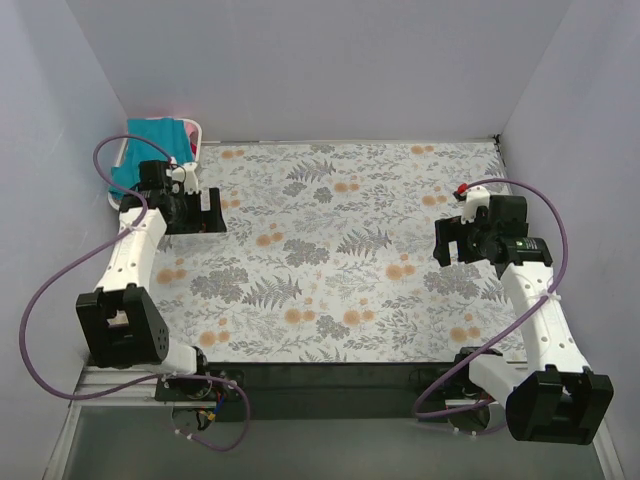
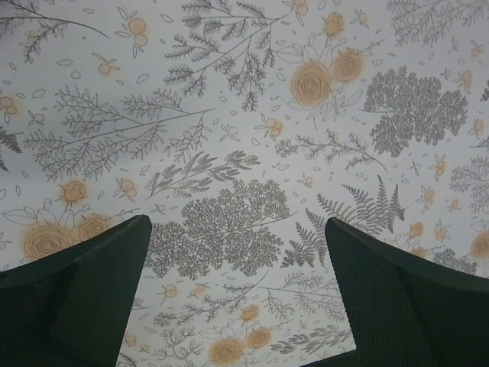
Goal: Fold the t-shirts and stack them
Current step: Grab the tshirt from the pile, then move the tshirt to the center of the board, then flatten the tshirt out
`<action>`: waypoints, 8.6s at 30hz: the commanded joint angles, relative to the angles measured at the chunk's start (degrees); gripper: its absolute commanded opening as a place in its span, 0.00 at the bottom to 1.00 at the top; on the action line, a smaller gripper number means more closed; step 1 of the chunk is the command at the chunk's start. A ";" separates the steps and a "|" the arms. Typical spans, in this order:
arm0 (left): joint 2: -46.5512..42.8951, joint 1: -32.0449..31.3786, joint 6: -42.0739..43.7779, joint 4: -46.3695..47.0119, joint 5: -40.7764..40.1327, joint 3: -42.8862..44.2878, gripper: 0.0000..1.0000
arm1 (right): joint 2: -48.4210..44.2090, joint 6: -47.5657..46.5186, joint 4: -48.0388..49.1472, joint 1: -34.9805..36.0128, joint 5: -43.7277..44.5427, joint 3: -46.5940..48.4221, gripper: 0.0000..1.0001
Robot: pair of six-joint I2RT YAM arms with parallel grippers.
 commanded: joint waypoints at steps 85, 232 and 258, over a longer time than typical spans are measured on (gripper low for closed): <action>32.12 6.16 -19.25 35.60 5.36 62.68 0.00 | 6.32 -0.91 0.87 -4.36 -5.57 1.03 0.98; 29.02 -16.25 5.97 13.36 1.33 15.65 0.52 | 60.53 -10.76 -4.05 1.43 -1.09 48.92 0.68; 33.60 -21.71 2.63 17.23 -5.18 11.15 0.03 | 71.27 -8.38 -4.41 1.43 -5.30 54.04 0.52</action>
